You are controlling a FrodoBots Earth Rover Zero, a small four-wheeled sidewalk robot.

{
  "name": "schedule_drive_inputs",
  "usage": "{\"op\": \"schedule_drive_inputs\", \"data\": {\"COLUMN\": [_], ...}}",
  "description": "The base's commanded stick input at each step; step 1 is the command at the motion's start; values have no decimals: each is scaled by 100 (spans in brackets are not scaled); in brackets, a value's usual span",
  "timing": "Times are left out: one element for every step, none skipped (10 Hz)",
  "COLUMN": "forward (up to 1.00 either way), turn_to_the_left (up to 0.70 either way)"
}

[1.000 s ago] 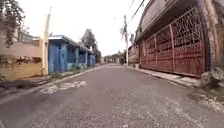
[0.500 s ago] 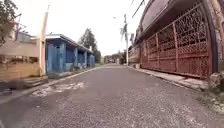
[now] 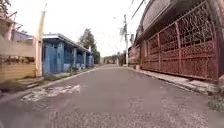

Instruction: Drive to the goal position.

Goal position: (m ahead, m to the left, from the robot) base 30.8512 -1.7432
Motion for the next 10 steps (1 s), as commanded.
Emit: {"op": "schedule_drive_inputs", "data": {"forward": [50,50,50,50,50,50,50,50,50,50], "turn_to_the_left": [0,0,0,0,0,0,0,0,0,0]}}
